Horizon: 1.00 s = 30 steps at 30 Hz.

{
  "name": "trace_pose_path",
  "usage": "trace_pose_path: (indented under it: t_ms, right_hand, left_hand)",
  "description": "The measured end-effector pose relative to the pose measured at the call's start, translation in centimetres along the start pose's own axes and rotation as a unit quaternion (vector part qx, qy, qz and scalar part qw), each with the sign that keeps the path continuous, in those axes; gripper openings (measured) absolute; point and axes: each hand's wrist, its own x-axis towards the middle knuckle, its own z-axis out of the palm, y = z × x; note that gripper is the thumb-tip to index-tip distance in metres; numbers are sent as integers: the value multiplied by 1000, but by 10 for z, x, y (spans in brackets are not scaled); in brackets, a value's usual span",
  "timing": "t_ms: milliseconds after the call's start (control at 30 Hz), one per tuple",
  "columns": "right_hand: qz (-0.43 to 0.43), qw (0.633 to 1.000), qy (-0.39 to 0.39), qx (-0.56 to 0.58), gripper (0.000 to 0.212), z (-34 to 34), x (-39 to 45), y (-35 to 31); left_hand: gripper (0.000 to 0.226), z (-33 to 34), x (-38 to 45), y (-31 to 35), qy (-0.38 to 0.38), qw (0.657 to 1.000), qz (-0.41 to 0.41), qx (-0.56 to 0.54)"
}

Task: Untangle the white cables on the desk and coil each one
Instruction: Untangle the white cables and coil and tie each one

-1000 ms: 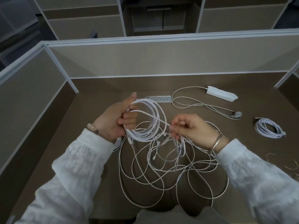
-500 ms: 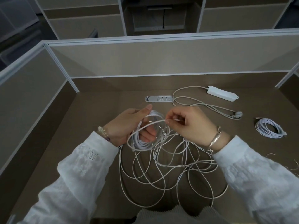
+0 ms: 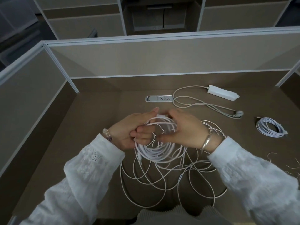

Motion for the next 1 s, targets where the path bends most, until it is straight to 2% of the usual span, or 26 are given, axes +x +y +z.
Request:
trace_pose_path:
  t_ms: [67, 133, 200, 300, 400, 467, 533, 600, 667, 700, 767, 800, 867, 933, 1000]
  right_hand:
    - [13, 999, -39, 35, 45, 8, 7, 3]
    - [13, 981, -77, 176, 15, 10, 10, 10]
    - [8, 963, -96, 253, 14, 7, 11, 14]
    - [-4, 954, -102, 281, 7, 6, 11, 13]
    - [18, 937, -82, 339, 12, 5, 9, 16]
    - [42, 908, -98, 405, 23, 2, 5, 22]
    - [36, 889, -126, 439, 33, 2, 3, 24]
    - [29, 899, -121, 420, 39, 8, 1, 22]
    - [23, 905, -87, 415, 48, 18, 0, 20]
    - [27, 893, -62, 445, 48, 24, -1, 18]
    - [61, 832, -9, 551, 42, 32, -4, 9]
    - [84, 800, 17, 593, 41, 36, -4, 5]
    - [125, 772, 62, 621, 47, 41, -3, 1]
    - [152, 775, 87, 608, 48, 43, -1, 0]
    - [162, 787, 89, 589, 43, 41, -2, 1]
  left_hand:
    - [42, 0, 2, 1, -14, 1000, -4, -27]
    - [42, 1, 2, 1, -3, 1000, -10, -17]
    - [43, 1, 2, -1, 13, 999, -12, 35]
    - [52, 2, 2, -2, -8, 994, -21, 107]
    - [49, -2, 1, -3, -10, 998, -11, 60]
    - [49, -10, 0, -8, -13, 1000, -10, -16]
    - [49, -16, 1, -14, -47, 993, -18, -103]
    - [50, -18, 5, -19, -122, 968, -31, -218]
    - [53, -17, 10, -23, -190, 926, -30, -324]
    - [55, -16, 11, -25, -203, 914, -21, -351]
    - [56, -17, 15, -30, -214, 904, -7, -370]
    - [57, -16, 16, -33, -210, 908, -3, -362]
    - [56, -13, 15, -38, -150, 940, 0, -306]
    - [54, -7, 14, -42, -62, 964, -3, -258]
    - [59, -1, 13, -45, 4, 972, 2, -235]
